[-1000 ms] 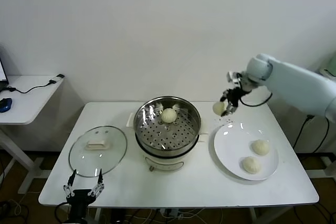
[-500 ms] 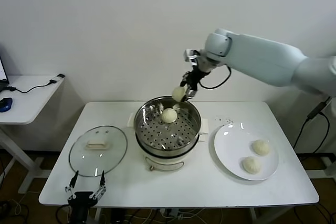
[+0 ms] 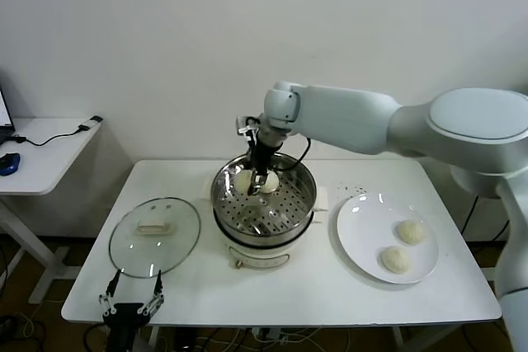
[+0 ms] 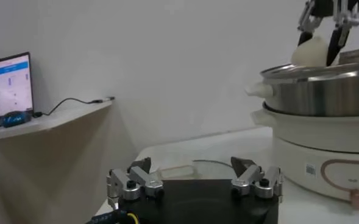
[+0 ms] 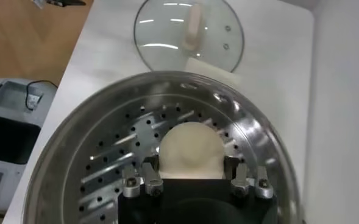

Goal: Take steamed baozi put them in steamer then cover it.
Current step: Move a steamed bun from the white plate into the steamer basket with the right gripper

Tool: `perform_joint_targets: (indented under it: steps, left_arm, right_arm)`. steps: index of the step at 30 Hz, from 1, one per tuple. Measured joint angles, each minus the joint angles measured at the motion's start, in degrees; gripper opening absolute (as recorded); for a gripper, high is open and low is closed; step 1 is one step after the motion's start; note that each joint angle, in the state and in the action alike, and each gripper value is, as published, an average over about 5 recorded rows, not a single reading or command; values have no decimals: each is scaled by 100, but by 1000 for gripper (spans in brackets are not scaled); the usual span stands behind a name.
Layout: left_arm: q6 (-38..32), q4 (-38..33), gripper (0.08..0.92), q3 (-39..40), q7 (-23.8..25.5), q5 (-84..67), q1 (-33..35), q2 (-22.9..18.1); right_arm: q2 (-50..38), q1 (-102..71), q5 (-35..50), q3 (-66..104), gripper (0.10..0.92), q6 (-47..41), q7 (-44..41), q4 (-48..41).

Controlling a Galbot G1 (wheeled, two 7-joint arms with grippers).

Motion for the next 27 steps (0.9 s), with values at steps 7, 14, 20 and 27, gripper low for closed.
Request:
perform_joint_targets:
  steps: [7, 14, 20, 27]
  left_arm:
    - [11, 43, 823, -4, -2, 1, -39, -9]
    - [24, 73, 823, -3, -4, 6, -63, -17]
    - [34, 81, 823, 1, -8, 26, -82, -17]
    - [34, 80, 823, -8, -24, 24, -70, -5]
  right_arm:
    - [150, -243, -59, -80, 674, -13, 98, -89]
    - [247, -380, -75, -78, 758, -44, 163, -161]
    - [212, -331, -45, -22, 821, -38, 143, -115]
    - [-154, 113, -96, -79, 823, 129, -118, 138]
